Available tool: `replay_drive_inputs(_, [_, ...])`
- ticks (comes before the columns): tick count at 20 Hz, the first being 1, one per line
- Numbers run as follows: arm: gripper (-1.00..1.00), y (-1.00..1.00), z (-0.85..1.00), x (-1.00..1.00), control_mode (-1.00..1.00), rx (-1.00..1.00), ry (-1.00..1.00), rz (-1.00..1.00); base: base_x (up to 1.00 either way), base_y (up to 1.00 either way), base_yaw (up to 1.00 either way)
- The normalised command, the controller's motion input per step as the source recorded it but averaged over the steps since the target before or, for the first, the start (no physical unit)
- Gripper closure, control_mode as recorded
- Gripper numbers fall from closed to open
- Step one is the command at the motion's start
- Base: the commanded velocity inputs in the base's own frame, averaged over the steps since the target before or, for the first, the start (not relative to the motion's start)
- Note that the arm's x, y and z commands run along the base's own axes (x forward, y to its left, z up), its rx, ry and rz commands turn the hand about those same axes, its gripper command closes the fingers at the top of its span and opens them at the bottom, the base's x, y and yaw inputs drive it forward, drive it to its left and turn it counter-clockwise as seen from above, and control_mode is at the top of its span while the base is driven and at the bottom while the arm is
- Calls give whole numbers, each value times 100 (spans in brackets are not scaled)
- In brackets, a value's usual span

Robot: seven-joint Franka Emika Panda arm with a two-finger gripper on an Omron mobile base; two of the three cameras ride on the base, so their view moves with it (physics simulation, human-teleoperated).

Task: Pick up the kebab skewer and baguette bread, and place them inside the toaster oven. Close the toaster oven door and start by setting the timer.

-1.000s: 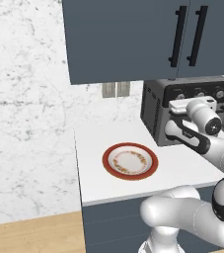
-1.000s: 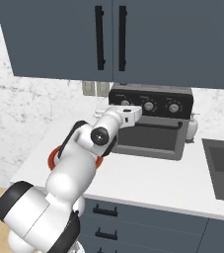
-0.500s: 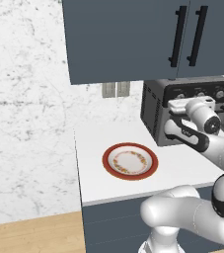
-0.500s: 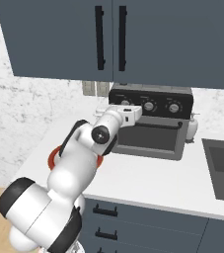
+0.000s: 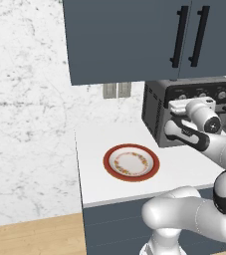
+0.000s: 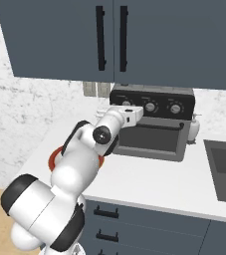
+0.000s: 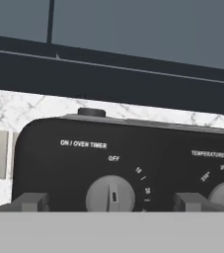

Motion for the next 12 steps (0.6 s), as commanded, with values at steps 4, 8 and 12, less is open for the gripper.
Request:
replay_drive_inputs(4, [-100, 0, -10, 3, -100, 0, 0, 0, 0, 0, 0])
replay_drive_inputs(8, [-100, 0, -1, 10, -100, 0, -1, 0, 0, 0, 0])
replay_drive_inputs(12, [-100, 0, 0, 0, -100, 0, -4, 0, 0, 0, 0])
